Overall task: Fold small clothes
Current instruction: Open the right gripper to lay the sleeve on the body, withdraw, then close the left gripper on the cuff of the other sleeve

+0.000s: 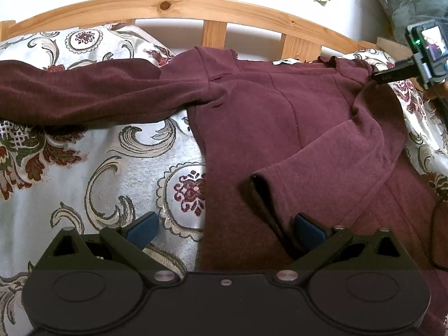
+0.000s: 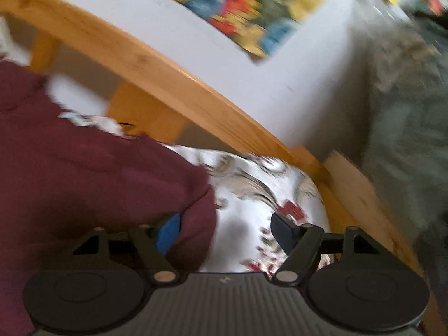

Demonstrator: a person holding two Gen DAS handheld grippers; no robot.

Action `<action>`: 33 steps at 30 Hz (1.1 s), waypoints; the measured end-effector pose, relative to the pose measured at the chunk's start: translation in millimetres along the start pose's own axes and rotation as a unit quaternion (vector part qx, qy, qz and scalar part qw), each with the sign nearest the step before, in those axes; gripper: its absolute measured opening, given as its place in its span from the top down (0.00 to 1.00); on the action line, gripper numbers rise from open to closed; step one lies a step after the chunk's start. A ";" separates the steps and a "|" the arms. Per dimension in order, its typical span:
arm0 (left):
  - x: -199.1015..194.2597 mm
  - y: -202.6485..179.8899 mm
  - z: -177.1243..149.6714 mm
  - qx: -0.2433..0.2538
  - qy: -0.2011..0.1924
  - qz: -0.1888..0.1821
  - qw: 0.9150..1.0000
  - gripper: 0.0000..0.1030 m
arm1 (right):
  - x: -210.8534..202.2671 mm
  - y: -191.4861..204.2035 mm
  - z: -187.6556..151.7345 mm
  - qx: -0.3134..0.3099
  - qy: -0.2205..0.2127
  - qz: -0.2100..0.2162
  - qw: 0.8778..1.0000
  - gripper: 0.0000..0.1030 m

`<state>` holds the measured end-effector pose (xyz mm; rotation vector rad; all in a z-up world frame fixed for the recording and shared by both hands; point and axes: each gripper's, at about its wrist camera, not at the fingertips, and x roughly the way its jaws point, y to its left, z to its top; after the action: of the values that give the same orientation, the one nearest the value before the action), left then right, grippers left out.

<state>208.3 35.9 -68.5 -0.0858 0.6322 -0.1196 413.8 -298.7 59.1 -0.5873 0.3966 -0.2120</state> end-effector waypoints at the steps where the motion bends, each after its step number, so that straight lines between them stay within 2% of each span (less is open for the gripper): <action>1: -0.4 0.3 0.1 -0.001 0.000 -0.001 1.000 0.01 | 6.3 -3.2 -0.8 0.017 0.007 -0.011 1.000 0.23; 2: -1.0 0.6 0.2 -0.001 -0.001 -0.001 1.000 0.01 | 11.3 -8.3 -2.0 0.042 0.014 -0.015 0.999 0.22; 4: -2.5 1.1 1.2 -0.001 -0.002 -0.001 1.000 0.01 | 13.9 -20.6 -5.2 0.105 0.020 0.008 0.994 0.22; 6: -4.8 1.9 3.0 -0.006 -0.003 0.000 1.000 0.01 | 4.3 -26.8 -10.1 0.140 0.019 0.020 0.990 0.17; 10: -10.6 5.9 8.8 -0.035 -0.009 0.004 0.999 0.01 | -25.7 -23.9 -19.8 0.123 -0.006 0.028 0.992 0.08; 15: -25.3 12.3 20.5 -0.075 -0.020 0.024 0.997 0.01 | -65.6 -18.7 -38.8 0.133 -0.005 0.053 0.990 0.00; 20: -52.2 33.1 38.0 -0.100 -0.051 0.098 0.989 0.01 | -113.1 -3.9 -57.0 0.153 0.001 0.110 0.982 0.00; 24: -76.9 76.1 48.9 -0.140 -0.076 0.165 0.973 0.01 | -154.6 9.0 -70.5 0.189 0.005 0.169 0.967 0.00; 26: -89.9 103.6 54.2 -0.165 -0.096 0.206 0.960 0.01 | -173.8 18.0 -78.0 0.195 0.011 0.199 0.960 0.00; 29: -112.5 137.3 61.9 -0.200 -0.135 0.264 0.934 0.03 | -200.3 30.6 -87.0 0.173 0.010 0.234 0.957 0.00; 33: -142.7 165.9 77.5 -0.188 -0.179 0.319 0.911 0.04 | -224.3 42.0 -92.8 0.133 -0.005 0.251 0.959 0.00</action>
<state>154.2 223.1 57.7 -0.2625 0.2831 0.6453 175.5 -242.1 32.1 -0.2091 0.4856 0.2247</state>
